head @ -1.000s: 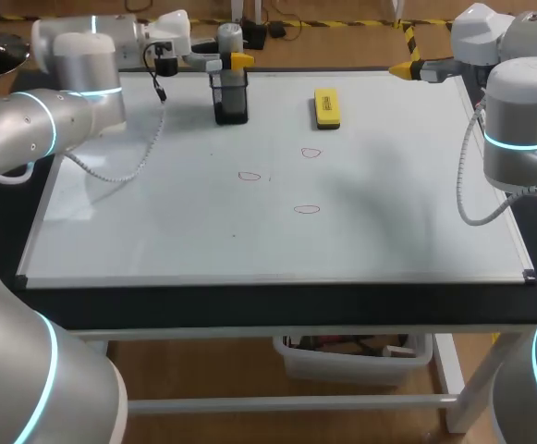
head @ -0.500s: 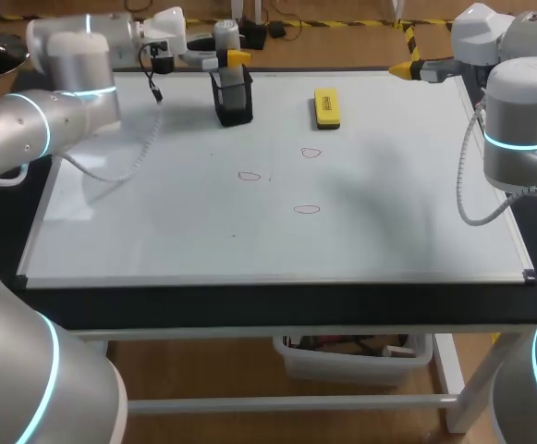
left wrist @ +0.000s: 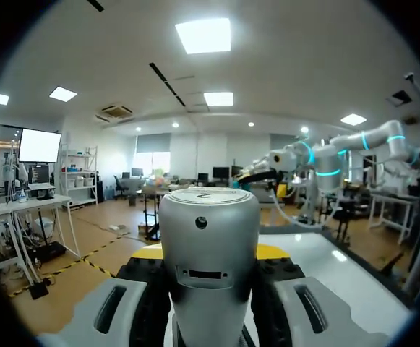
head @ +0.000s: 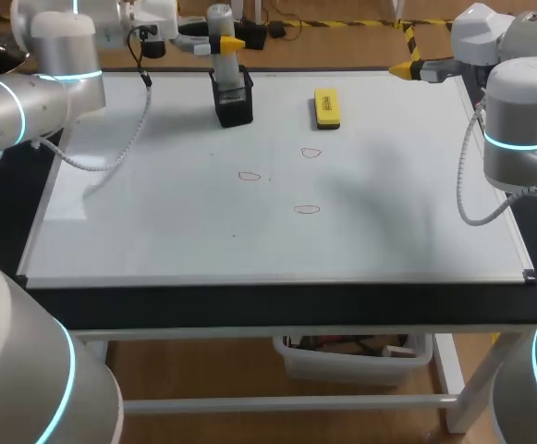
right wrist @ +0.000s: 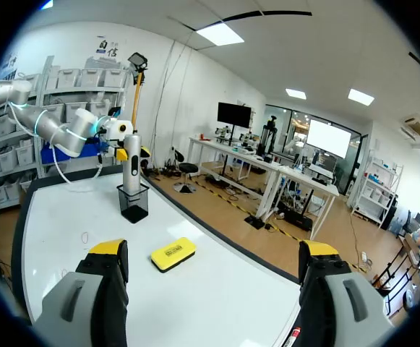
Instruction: Pick up the inspection probe, press it on each red-marked spot on the whiteboard one by one, put down the probe, pick up the eraser, and wipe off all the red marks.
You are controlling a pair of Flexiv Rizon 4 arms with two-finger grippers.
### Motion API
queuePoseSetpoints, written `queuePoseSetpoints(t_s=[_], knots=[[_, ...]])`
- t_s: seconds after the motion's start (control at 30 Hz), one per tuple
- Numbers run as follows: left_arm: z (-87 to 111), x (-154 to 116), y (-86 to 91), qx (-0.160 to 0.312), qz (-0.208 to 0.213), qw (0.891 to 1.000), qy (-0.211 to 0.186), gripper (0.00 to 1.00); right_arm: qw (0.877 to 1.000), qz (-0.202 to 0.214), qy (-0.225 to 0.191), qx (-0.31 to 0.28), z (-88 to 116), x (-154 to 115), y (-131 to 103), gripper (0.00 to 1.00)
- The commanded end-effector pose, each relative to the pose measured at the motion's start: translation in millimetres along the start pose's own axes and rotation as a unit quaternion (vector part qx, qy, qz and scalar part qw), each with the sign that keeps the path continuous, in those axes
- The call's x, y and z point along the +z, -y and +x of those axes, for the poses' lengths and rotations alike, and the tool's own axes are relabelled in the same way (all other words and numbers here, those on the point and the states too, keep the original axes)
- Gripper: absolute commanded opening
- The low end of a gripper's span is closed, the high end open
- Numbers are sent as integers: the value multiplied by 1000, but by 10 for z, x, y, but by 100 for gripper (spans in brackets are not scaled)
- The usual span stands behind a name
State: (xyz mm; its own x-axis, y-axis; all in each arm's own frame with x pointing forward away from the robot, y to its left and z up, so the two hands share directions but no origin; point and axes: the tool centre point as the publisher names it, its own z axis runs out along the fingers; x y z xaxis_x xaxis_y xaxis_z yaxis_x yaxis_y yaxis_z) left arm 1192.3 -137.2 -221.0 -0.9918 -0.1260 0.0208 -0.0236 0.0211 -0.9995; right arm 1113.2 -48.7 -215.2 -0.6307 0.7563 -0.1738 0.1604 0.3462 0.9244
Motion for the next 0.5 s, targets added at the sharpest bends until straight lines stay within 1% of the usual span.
queuePoseSetpoints(t_s=[0.03, 0.23, 0.5], knots=[[245, -75, 216, 4, -14, 998, 68, 0, 1000, -1, 0, 0, -5, 3, 7, 100], [284, -113, 416, 11, -12, 997, 76, 0, 1000, -1, 0, 0, -5, 3, 7, 100], [352, -236, 662, 9, -13, 996, 88, 0, 1000, -1, 0, 0, -5, 3, 7, 100]])
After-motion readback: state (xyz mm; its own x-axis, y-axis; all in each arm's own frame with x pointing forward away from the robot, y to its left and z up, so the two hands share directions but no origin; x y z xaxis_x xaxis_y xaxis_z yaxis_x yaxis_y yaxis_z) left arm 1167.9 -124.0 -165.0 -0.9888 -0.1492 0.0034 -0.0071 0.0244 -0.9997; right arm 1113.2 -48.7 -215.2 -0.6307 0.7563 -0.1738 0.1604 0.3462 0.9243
